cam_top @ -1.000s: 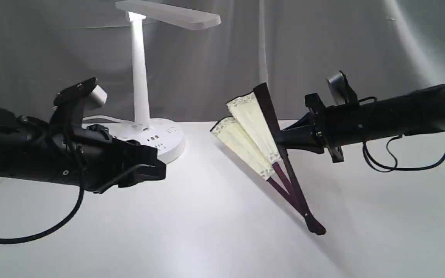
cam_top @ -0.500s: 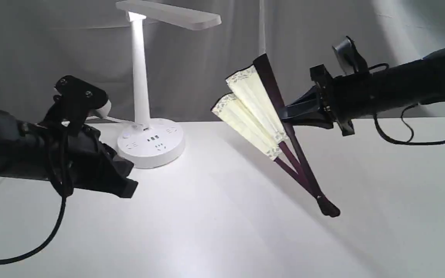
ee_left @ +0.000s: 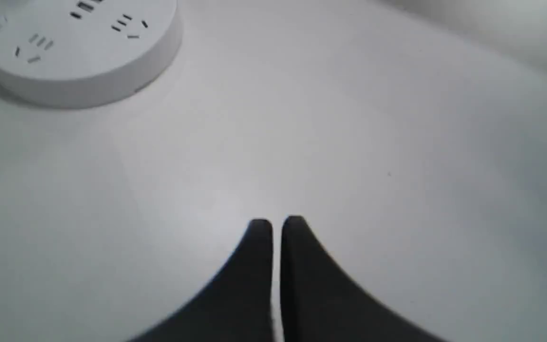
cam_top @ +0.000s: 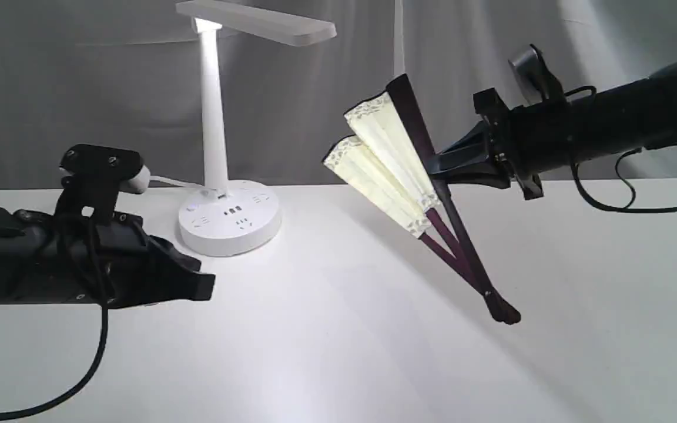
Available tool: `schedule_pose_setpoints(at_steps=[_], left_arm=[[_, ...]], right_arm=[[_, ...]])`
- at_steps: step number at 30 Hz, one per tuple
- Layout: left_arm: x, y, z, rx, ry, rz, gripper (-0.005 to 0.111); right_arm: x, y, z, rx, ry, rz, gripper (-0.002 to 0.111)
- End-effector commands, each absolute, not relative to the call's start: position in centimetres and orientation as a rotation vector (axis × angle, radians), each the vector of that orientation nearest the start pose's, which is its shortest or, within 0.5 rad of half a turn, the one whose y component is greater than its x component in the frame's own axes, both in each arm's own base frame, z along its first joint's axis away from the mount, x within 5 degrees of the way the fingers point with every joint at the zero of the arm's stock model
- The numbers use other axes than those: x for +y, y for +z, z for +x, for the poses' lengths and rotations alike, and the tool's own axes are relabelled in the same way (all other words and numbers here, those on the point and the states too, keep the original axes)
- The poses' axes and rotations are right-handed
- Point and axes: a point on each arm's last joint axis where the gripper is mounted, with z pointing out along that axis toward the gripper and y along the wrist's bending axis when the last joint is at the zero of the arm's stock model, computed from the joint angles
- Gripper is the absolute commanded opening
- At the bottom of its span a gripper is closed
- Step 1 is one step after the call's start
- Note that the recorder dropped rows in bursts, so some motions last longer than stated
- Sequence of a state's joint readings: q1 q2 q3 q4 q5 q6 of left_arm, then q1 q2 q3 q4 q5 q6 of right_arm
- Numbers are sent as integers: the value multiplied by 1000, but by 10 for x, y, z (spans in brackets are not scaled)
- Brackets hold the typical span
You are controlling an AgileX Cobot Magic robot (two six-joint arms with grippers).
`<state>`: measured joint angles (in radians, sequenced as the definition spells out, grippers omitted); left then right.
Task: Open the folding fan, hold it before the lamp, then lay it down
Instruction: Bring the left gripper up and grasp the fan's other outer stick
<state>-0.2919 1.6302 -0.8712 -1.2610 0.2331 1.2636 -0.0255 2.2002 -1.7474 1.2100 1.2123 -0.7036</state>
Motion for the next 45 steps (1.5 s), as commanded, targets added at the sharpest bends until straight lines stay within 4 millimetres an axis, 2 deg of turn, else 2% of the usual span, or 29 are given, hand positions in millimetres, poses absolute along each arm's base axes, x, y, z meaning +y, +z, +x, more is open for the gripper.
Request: schedule_pose_setpoints(at_steps=[1,5,7,10,12,13,19,21,26,31,34,37,42,45], left_arm=[[-117,199,304,2396,-510,328,0],[-116,201,298,2549,-390,546,0],[-113,205,300,2574,-223,644,0],[-117,205,299,2475,26,930,0],[-126,204,296,2398,105,1068,0],[-132,204,294,2371,99,1083,0],[-140,189,285,2333,-140,716,0],[-137,184,279,2248,-184,631,0],[-126,177,256,1891,-291,461,0],[-129,172,242,1716,-495,382,0],[-130,164,245,1709,-546,318,1],[-129,158,252,1660,-632,162,5],[-143,142,279,1707,-913,-148,28],[-154,137,295,1702,-1052,-258,44]], right_arm=[[66,226,458,2362,1410,-235,0],[66,226,458,2362,1410,-235,0],[66,226,458,2362,1410,-235,0],[66,226,458,2362,1410,-235,0],[66,226,458,2362,1410,-235,0],[66,226,458,2362,1410,-235,0],[66,226,458,2362,1410,-235,0],[66,226,458,2362,1410,-235,0],[66,226,458,2362,1410,-235,0],[66,226,458,2362,1410,-235,0],[66,226,458,2365,1413,-227,0],[68,226,458,2368,1417,-227,0],[78,226,456,2372,1427,-253,0],[86,226,455,2376,1435,-275,0]])
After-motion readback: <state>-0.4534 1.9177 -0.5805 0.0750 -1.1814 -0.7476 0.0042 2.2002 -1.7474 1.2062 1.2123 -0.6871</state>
